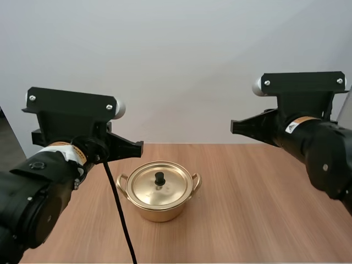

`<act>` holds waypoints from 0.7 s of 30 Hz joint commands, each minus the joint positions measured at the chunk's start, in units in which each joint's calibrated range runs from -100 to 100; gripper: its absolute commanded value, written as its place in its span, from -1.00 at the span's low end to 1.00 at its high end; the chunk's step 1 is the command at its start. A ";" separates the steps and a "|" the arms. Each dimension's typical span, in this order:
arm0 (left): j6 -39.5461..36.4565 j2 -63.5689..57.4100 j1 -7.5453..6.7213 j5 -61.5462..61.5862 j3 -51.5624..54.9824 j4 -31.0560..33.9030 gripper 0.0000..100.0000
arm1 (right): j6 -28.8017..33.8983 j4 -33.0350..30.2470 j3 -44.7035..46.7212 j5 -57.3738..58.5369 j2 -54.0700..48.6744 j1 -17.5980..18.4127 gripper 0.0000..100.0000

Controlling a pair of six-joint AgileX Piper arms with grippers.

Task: Open the pot, put the car inside, and close it

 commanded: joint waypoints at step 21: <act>-2.29 -22.69 2.21 9.96 0.06 0.06 -1.00 | -8.50 2.33 30.79 -34.06 -17.46 -0.02 -1.00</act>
